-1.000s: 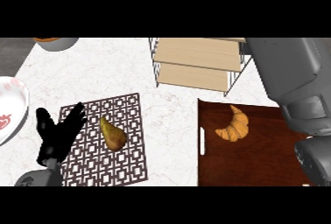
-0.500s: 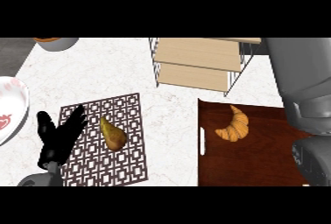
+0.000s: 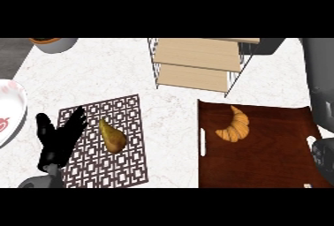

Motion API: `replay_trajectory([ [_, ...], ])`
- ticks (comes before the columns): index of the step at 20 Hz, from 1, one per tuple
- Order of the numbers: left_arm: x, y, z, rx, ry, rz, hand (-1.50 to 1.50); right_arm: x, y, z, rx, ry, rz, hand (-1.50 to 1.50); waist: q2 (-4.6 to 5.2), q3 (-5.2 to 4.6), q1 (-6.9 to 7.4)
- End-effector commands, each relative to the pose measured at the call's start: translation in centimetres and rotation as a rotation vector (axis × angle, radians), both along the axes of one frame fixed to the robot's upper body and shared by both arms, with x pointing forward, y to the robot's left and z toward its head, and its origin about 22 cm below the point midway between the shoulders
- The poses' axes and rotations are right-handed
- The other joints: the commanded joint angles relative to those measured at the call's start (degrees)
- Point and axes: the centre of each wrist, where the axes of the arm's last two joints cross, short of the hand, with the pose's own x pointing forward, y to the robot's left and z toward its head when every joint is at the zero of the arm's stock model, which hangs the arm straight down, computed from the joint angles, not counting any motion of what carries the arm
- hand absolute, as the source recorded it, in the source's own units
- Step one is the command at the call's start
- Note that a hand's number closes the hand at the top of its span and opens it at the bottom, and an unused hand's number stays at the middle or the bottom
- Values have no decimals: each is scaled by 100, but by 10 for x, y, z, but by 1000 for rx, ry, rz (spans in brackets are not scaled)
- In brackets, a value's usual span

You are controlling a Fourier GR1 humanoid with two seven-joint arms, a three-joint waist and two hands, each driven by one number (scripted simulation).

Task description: Pick the tomato from the tray and place it in the tiered shelf

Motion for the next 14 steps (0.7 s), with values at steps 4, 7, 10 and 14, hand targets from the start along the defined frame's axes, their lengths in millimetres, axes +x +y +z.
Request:
replay_trajectory([
  [4,-9,24,6,9,10,21,0,-20,-74,12,127,-67,-190,-150,-30,3,-54],
  [7,-19,3,-2,11,-1,19,0,-42,-101,18,175,-82,-141,-150,-45,5,-83],
  [10,-9,17,1,13,-3,20,0,-69,-147,18,162,-53,-118,-150,-41,5,-147],
  [14,-10,12,-8,6,12,42,0,-103,-173,30,133,-64,-83,-150,-29,2,-126],
])
